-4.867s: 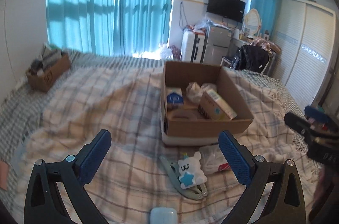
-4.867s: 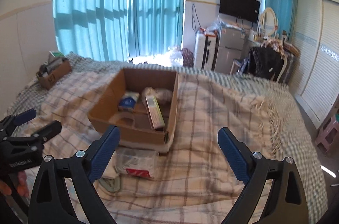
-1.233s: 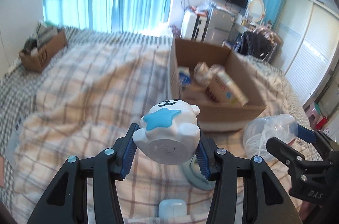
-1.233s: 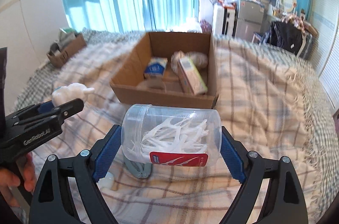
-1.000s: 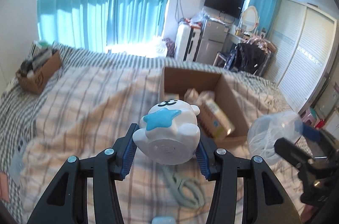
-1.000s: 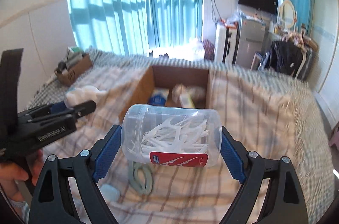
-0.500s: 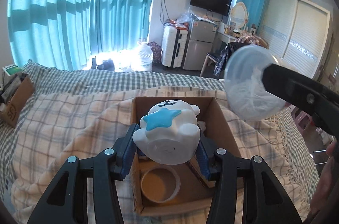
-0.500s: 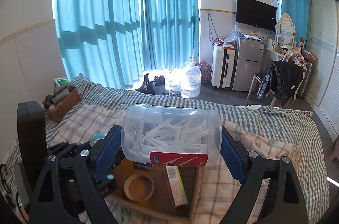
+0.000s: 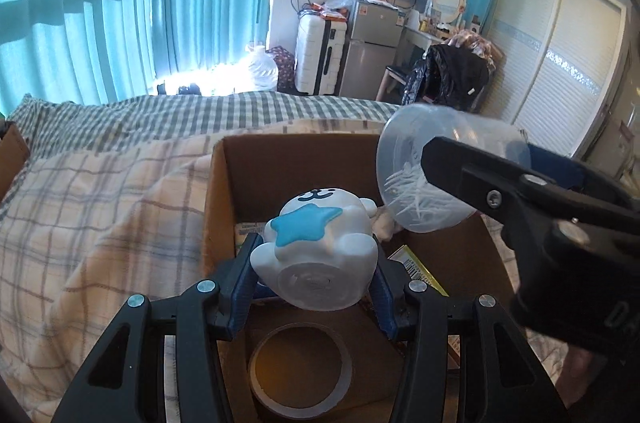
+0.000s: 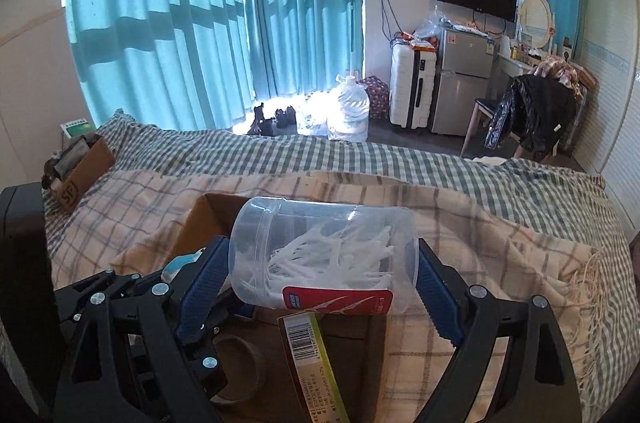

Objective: Organize objects
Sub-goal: 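Lower bunny and toothpick jar into the box and open both tools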

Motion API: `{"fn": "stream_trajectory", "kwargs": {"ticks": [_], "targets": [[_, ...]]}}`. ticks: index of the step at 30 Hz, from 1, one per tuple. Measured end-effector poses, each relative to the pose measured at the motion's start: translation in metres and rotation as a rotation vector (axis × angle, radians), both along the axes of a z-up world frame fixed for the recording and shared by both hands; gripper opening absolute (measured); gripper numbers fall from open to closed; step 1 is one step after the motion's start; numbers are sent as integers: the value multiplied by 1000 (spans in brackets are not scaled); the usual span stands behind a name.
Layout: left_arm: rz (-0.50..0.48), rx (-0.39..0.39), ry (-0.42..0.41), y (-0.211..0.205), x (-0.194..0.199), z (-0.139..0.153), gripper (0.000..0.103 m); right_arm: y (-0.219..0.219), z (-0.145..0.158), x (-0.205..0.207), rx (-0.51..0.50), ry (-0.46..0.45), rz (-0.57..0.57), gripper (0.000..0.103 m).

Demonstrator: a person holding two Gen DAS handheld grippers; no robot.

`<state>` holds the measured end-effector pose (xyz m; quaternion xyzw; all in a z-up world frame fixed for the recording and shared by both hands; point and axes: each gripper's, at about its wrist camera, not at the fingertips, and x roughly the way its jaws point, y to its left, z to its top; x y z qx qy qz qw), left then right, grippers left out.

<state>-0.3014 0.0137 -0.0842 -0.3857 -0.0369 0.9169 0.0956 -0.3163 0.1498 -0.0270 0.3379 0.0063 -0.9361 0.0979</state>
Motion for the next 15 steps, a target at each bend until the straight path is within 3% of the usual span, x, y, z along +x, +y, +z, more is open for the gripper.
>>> {"fn": "stream_trajectory", "kwargs": {"ticks": [7,11,15], "targets": [[-8,36,-37,-3,-4,-11,54,4,-8,-4,-45,-1,-4,89],[6,26,21,-5,8,6,85,9,9,7,-83,50,-17,97],[18,-7,58,-5,23,34,87,18,37,24,-78,81,-32,98]]}}
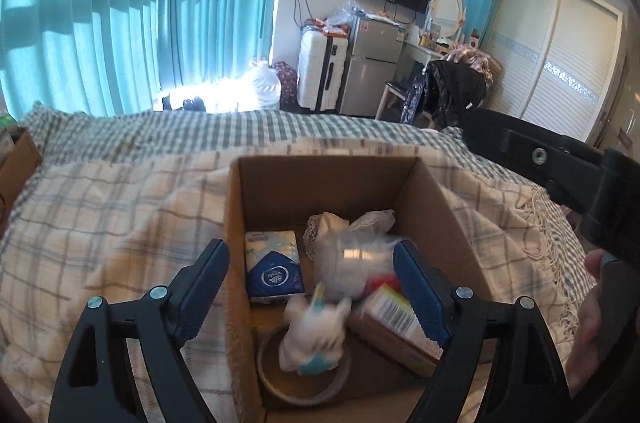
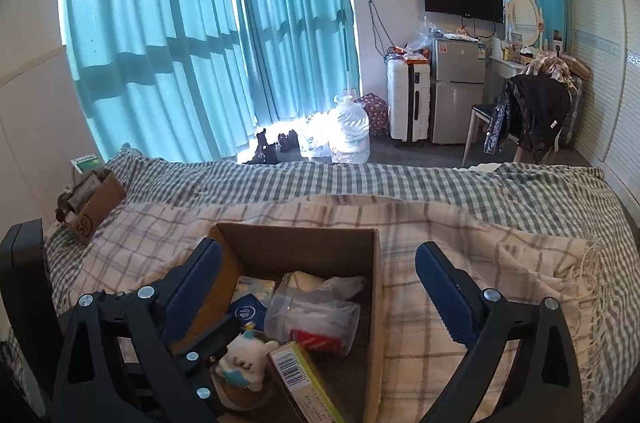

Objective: Organize objects
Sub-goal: 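Lower bunny and toothpick jar into the box and open both tools, then grasp the blue earbud case with left tool while right tool grasps the green clip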

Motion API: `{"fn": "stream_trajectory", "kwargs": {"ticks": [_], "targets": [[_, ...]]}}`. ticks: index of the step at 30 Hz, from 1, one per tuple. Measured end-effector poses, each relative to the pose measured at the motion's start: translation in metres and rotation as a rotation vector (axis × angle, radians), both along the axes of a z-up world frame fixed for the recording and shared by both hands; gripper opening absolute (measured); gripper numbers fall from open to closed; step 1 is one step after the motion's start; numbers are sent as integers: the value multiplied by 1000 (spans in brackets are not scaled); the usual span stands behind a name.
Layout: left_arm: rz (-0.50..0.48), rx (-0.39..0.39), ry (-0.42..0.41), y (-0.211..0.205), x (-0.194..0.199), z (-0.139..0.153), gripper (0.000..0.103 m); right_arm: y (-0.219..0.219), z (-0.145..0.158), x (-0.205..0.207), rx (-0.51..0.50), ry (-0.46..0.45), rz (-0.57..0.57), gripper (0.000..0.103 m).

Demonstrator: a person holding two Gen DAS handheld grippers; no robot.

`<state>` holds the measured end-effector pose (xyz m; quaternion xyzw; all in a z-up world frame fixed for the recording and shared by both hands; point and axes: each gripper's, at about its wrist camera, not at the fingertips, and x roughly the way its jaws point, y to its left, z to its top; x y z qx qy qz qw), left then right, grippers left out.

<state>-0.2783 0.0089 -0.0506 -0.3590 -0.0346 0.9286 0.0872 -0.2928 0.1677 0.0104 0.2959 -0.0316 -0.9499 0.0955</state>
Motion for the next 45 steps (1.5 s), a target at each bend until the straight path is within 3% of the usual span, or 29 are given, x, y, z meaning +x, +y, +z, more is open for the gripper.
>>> {"fn": "stream_trajectory", "kwargs": {"ticks": [5,13,20,27,32,36,41,45], "targets": [[35,-37,71,-9,32,50,95,8,44,39,25,52,-12,98],[119,-92,208,-25,124,127,103,13,104,135,72,142,7,98],[164,-136,237,-31,189,137,103,3,111,207,90,175,71,98],[210,-139,184,-46,217,96,103,0,53,241,120,127,85,98],[277,-147,126,-57,220,37,103,5,-11,236,115,37,80,98],[290,-140,23,-60,213,-23,103,5,-64,220,128,-83,75,98],[251,-173,-112,-52,206,-78,102,14,-90,211,100,-169,65,98],[195,-175,-215,-41,207,-99,90,19,-95,206,73,-200,58,98]]}}
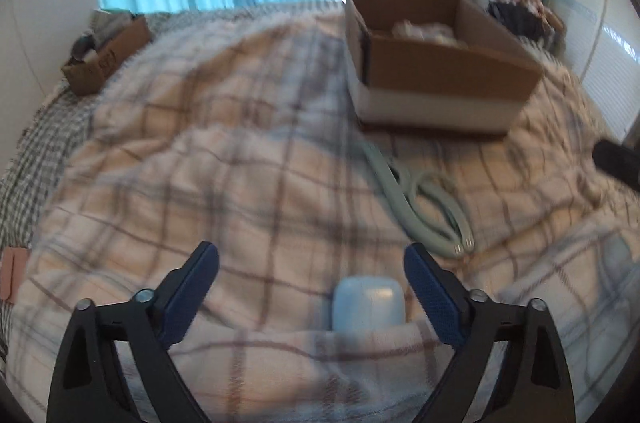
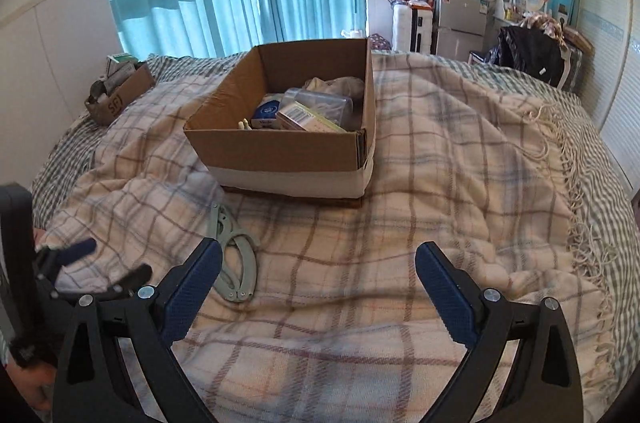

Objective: Organize objects
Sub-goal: 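Grasp the blue earbud case with left tool while right tool grasps the green clip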

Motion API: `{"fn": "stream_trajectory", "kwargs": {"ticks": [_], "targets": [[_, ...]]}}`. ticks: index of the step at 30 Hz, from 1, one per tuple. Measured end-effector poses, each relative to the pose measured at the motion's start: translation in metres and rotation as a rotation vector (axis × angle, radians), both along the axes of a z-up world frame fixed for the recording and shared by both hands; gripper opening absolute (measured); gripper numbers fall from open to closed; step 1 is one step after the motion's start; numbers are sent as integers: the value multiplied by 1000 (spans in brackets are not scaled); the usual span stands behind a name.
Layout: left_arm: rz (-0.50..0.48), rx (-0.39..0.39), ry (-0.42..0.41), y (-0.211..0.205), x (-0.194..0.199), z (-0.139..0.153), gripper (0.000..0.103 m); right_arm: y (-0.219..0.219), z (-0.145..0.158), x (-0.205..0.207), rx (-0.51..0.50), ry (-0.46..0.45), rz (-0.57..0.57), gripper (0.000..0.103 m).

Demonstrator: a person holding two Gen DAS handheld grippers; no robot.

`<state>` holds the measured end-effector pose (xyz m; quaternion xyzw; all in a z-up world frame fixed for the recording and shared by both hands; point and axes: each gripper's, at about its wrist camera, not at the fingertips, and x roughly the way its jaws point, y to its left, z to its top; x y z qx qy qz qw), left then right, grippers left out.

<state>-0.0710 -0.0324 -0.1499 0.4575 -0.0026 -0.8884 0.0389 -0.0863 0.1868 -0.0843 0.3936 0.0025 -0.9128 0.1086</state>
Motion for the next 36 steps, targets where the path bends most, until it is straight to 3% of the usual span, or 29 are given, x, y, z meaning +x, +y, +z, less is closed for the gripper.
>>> {"fn": "stream_trajectory", "kwargs": {"ticks": [3,5,7,10,12,14,18,25,30,32,36], "targets": [[-72,0,-95,17,0,-18,87,-4,-2,-4,8,-20,1,98],[-127,44,-156,25,-1,-28,85,-7,-3,-5,23,-24,3,98],[-179,26,-200,31,-2,-36,85,-10,-4,-4,38,-25,4,98],[-165,48,-249,29,-5,-43,80,-11,-4,-4,48,-26,2,98],[-153,56,-267,27,-6,-46,62,-10,-6,-4,52,-33,-3,98],[-149,59,-274,26,-5,-46,53,-10,-6,-4,55,-38,-6,98],[-129,48,-215,25,6,-31,51,-11,-6,-2,68,-33,-7,98],[-6,204,-45,-22,23,24,51,-29,-7,-1,124,-23,57,98],[29,117,22,-44,6,46,51,-66,-17,-17,203,-50,152,98],[41,81,36,-53,-1,40,51,-81,-23,-25,205,-73,185,98],[47,96,-1,-57,-4,21,51,-103,-44,-46,153,-155,215,94]]}}
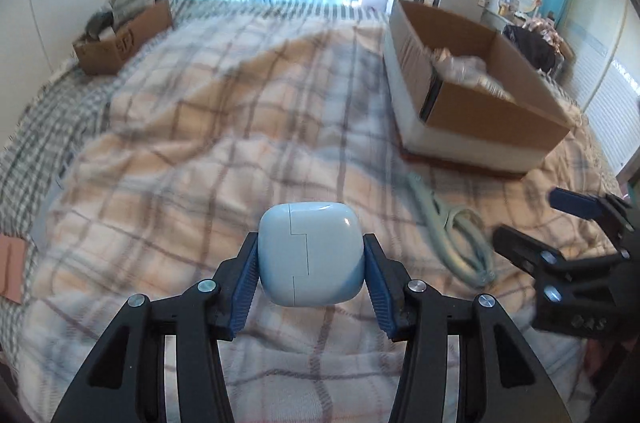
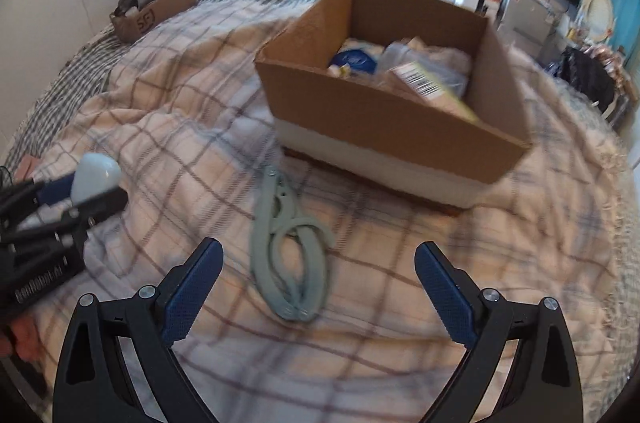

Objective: Organize objects
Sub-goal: 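Grasp the blue earbud case with left tool while right tool grasps the green clip, then drop earbud case and green clip into the box with both tools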

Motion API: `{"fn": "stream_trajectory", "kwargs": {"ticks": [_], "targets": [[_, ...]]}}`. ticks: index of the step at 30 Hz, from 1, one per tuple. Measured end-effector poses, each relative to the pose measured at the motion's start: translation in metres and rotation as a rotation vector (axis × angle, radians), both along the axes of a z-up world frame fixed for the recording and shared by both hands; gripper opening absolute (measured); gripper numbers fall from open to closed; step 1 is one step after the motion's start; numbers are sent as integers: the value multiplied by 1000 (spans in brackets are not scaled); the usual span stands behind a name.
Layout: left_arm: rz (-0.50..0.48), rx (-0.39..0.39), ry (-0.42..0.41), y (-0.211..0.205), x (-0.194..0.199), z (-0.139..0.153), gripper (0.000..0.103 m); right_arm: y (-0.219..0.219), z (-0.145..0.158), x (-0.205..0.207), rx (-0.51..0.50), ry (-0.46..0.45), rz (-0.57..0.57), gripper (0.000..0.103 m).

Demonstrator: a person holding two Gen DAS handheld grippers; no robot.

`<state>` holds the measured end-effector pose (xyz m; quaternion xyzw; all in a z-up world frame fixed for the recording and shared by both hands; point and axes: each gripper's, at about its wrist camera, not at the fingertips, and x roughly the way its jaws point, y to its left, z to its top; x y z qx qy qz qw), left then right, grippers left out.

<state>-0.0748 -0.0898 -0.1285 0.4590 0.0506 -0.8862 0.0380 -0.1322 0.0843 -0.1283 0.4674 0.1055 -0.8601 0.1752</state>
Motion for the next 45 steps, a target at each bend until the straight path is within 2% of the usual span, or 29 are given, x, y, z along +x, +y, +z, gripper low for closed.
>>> {"fn": "stream_trajectory", "kwargs": {"ticks": [6,8,13,15,18,22,23,24,26,31,37,41,45], "targets": [[-34,-3,-23,7,-5,-12,51,-20,-38,-16,20,-106,4,84],[-56,-16,-23,12,-6,-14,51,-24,-45,-17,14,-132,19,76],[-66,-28,-32,15,-8,-18,51,-29,-57,-21,32,-163,26,75],[-60,-11,-32,11,-8,-19,51,-30,-61,-22,33,-178,29,54],[-54,1,-28,9,-6,-18,51,-28,-59,-20,26,-169,32,53],[-53,16,-16,8,-3,-15,51,-22,-47,-8,23,-112,13,49],[-54,28,-18,8,-2,-14,51,-21,-43,-7,12,-101,10,22],[-62,49,-27,7,-2,-14,51,-19,-37,-3,-5,-91,11,17],[-70,64,-36,9,2,-14,51,-18,-31,2,11,-69,-8,15],[-68,43,-14,16,10,-4,51,-11,-18,14,-1,-33,-25,10],[-61,38,31,26,19,20,51,5,18,35,-82,52,-27,8],[-74,45,52,36,13,42,51,12,47,47,-119,107,-16,8],[-107,27,124,51,1,77,51,20,75,51,-112,168,-6,8]]}}
